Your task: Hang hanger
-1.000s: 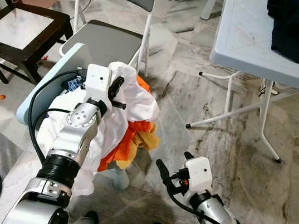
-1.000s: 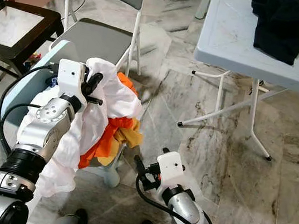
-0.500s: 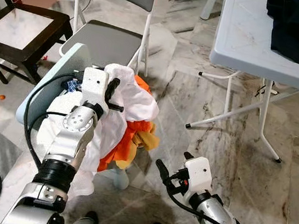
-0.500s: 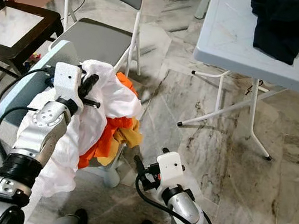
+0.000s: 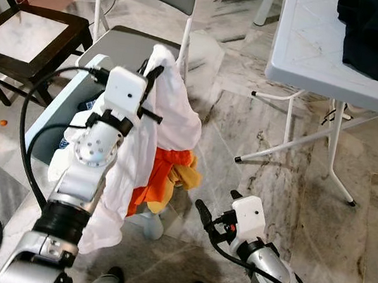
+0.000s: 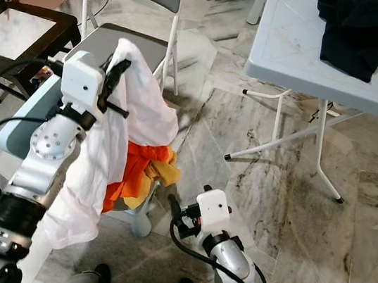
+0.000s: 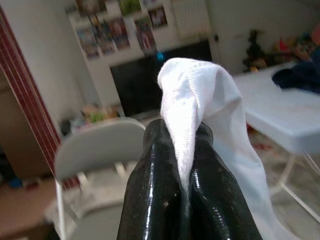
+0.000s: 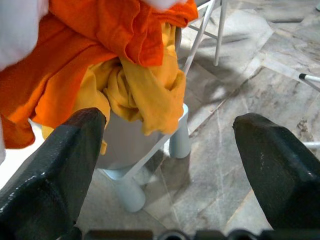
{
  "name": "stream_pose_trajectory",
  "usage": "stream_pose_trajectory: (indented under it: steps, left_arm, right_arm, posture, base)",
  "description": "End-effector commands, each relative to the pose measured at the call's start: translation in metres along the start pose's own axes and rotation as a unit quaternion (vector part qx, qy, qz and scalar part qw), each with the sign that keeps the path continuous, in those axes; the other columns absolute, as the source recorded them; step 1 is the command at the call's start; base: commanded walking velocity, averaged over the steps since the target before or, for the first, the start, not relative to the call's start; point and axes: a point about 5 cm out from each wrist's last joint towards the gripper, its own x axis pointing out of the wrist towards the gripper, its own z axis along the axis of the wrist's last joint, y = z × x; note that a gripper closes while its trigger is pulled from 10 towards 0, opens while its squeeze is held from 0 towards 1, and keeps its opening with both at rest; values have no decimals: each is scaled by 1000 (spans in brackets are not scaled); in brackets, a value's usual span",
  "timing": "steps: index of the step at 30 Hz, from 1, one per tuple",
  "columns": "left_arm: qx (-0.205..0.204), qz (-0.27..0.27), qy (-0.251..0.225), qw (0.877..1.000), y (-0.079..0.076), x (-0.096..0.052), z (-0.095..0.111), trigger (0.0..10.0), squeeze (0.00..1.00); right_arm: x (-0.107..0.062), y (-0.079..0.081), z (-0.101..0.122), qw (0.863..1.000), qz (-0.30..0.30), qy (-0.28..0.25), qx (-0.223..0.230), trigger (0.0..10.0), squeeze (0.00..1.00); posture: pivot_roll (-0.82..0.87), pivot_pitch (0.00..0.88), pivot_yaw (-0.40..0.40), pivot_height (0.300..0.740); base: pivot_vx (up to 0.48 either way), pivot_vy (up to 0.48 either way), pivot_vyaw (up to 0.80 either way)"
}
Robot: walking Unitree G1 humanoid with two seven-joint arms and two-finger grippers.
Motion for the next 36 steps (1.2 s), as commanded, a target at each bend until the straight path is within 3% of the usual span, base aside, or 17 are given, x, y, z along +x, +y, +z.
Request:
stream_pose_trajectory:
  steps: [1,3,7,8,11,13,14,16,20,26,36]
  left_arm:
    - [24,13,-56,998,14,12,27,0,0]
    - [16,22,-31,999,17,5,21,0,0]
    - [-1,55,67,996,21,-35,-19,0,0]
    - [-1,55,67,996,21,-35,-19,0,0]
    - [-42,96,178,978,19,-80,-59,0,0]
    - [-53,102,231,966,8,-114,-78,0,0]
    - [-53,102,231,966,8,-114,-78,0,0]
    - [-56,95,249,962,-1,-128,-82,0,0]
    - [-76,76,267,958,-11,-136,-87,0,0]
    - [-85,47,261,960,-16,-134,-86,0,0]
    - [-101,27,257,961,-26,-126,-86,0,0]
  right_arm:
    - [-1,0,-7,1000,0,11,5,10000,0]
    - [-2,-1,-6,1000,-11,6,9,10000,0]
    - [-3,-9,-6,999,-51,4,14,10000,0]
    - [-3,-9,-6,999,-51,4,14,10000,0]
    - [-6,-23,-6,995,-102,-2,21,10000,0]
    - [-10,-39,-7,986,-160,-6,52,10000,0]
    - [-10,-39,-7,986,-160,-6,52,10000,0]
    - [-15,-49,-10,977,-199,-4,75,10000,0]
    - [-19,-55,-14,969,-219,1,109,10000,0]
    - [-17,-54,-12,970,-218,-3,108,10000,0]
    - [-15,-55,-11,969,-218,-6,112,10000,0]
  posture:
    - [-17,225,3,740]
    - [-15,225,5,740]
    - [-18,223,4,740]
    - [-18,223,4,740]
    - [-10,218,-3,740]
    - [2,210,-18,740]
    - [2,210,-18,740]
    - [5,209,-21,740]
    - [1,201,-25,740]
    - [-8,197,-20,740]
    - [-27,185,-3,740]
  base:
    - [0,0,0]
    - [0,0,0]
    - [0,0,0]
    - [0,0,0]
    - [0,0,0]
    - [0,0,0]
    - [0,0,0]
    - [0,0,0]
    - [0,0,0]
    - [0,0,-648]
    - [295,0,-771]
